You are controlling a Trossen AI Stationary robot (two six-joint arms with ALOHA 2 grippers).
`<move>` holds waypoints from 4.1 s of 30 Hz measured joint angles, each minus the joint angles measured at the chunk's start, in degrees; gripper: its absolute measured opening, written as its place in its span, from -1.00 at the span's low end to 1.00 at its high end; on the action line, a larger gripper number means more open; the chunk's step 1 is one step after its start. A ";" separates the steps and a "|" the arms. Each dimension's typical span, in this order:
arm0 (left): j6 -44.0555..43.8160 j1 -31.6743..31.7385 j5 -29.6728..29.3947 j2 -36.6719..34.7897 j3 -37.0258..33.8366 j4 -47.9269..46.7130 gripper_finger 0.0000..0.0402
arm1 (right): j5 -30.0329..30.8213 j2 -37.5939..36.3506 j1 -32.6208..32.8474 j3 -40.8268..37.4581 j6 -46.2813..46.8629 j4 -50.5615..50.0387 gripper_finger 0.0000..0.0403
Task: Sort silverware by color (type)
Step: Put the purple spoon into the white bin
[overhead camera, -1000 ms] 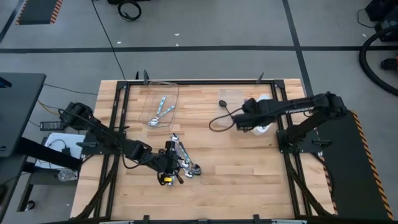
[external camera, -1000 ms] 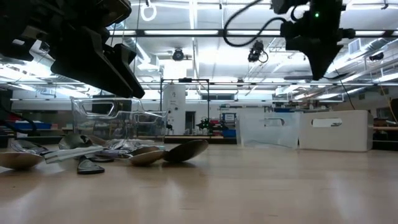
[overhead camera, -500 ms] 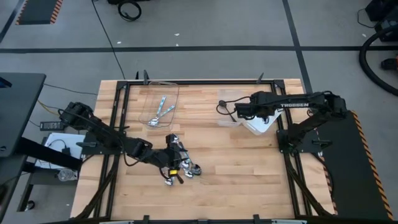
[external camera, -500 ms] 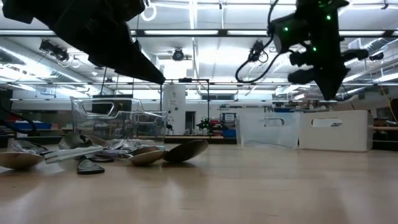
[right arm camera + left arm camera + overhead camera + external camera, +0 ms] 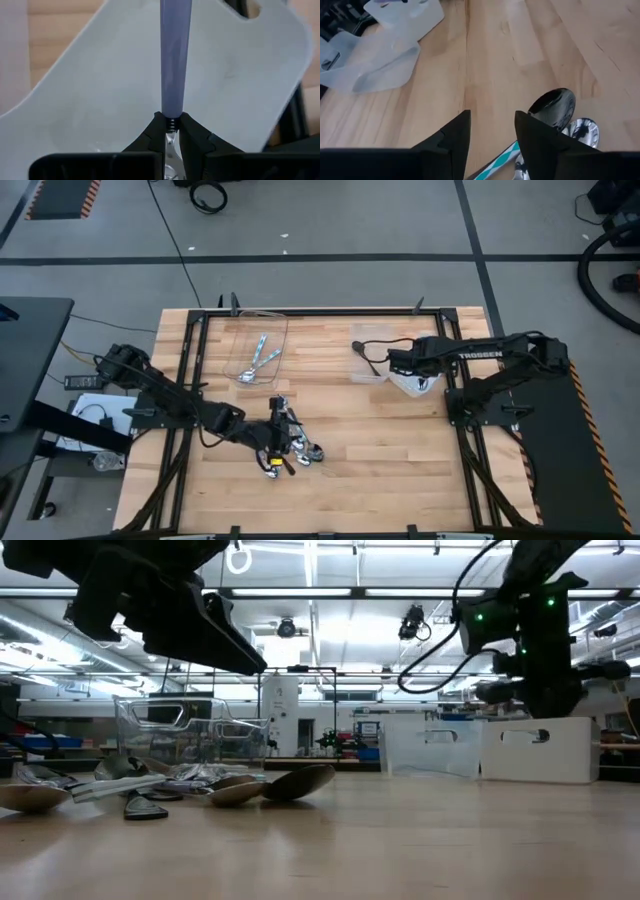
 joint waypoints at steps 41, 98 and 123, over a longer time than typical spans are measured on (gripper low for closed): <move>-7.01 4.35 16.29 -1.07 3.59 -27.54 -0.19 | 8.38 -13.46 15.29 -1.10 -32.47 25.58 -0.23; 12.17 1.26 35.39 13.11 15.91 -51.87 -0.29 | 10.22 13.40 39.22 -1.05 -34.60 67.88 -0.26; -3.41 -3.16 30.99 10.75 15.78 -54.50 -0.75 | 12.31 13.66 36.06 -1.07 -49.15 68.78 -0.26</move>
